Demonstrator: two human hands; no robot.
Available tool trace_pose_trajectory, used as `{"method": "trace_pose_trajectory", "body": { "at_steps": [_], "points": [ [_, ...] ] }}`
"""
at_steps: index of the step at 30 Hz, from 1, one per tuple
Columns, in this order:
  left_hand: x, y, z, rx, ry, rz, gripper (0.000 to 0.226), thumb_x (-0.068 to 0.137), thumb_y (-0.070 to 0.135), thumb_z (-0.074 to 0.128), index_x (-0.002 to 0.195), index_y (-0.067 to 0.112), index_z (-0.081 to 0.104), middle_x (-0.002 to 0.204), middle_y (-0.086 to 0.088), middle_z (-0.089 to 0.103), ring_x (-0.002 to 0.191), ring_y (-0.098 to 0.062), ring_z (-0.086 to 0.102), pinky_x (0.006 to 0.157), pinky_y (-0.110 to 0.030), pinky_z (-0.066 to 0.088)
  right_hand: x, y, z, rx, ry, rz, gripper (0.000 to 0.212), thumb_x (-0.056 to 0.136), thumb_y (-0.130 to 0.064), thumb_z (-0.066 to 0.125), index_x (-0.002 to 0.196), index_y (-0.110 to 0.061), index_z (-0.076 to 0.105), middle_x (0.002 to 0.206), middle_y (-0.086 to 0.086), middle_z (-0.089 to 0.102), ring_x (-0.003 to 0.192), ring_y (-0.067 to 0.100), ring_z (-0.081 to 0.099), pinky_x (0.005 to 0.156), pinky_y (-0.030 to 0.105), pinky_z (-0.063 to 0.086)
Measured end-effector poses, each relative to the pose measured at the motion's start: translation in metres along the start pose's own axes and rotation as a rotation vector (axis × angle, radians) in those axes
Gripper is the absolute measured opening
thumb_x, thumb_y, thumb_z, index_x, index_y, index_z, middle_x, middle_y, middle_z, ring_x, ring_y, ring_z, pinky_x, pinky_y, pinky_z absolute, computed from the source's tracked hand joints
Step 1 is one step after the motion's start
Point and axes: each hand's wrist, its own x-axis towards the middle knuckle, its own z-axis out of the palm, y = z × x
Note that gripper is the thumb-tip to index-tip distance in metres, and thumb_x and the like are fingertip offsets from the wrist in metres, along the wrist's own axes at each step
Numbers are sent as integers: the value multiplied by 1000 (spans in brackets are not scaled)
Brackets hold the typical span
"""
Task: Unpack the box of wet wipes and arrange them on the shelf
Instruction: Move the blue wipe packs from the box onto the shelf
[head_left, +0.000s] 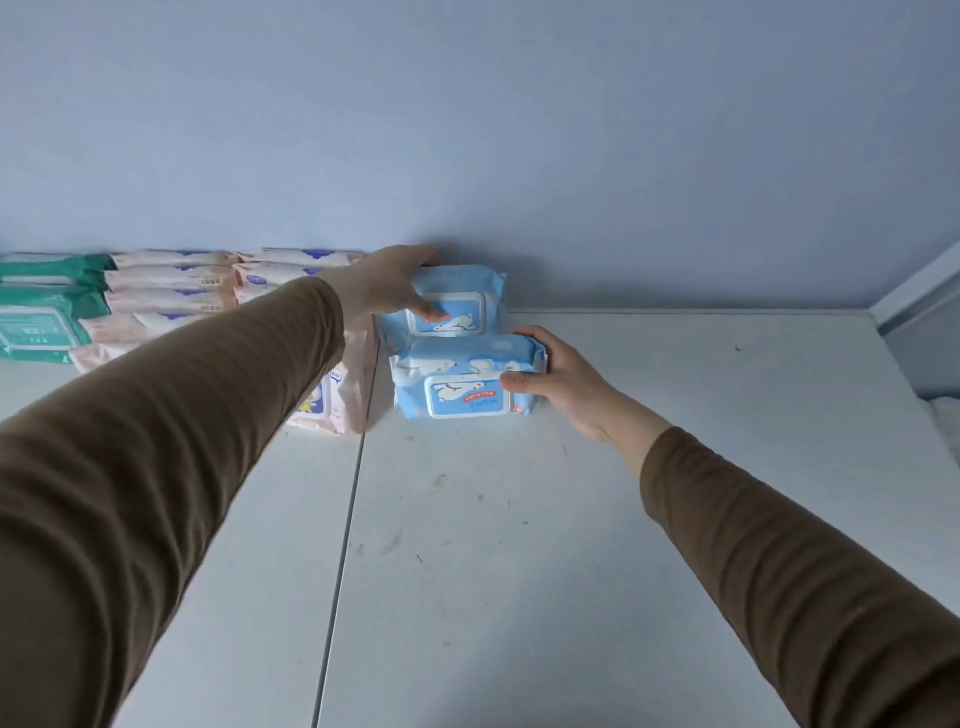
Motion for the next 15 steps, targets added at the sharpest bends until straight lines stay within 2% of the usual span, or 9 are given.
{"method": "trace_pose_trajectory", "body": {
  "at_steps": [4,6,9,12,15],
  "points": [
    [8,-13,-10,28,-3,35,57,80,31,80,132,20,60,134,0,58,121,-22,52,89,-24,34,32,-8,18,45,46,8,52,81,-2,78,127,-13,56,122,7,68,106,22,69,74,31,58],
    [9,-19,-14,57,7,45,62,81,31,80,137,22,57,141,2,54,120,-21,52,88,-24,35,42,-9,26,47,81,-9,48,82,-7,79,123,-20,56,120,3,69,107,21,70,77,33,60],
    [7,-28,-19,126,83,40,63,76,36,83,133,22,60,134,4,60,103,-20,56,80,-28,41,46,0,36,-11,235,-68,55,78,-16,84,121,-17,51,118,-1,66,106,18,70,81,35,61],
    [7,-36,-12,261,211,84,58,74,43,82,124,19,65,121,-3,63,106,-27,58,86,-36,47,46,13,41,-90,304,-78,63,72,-25,89,118,-17,47,119,-3,65,105,13,69,76,33,62],
    [9,-40,-7,246,278,59,51,74,42,82,116,18,67,111,-4,63,100,-28,59,83,-39,49,54,19,46,-206,359,-92,66,65,-39,90,113,-22,48,119,-3,63,108,15,67,78,39,62]
  ]
}}
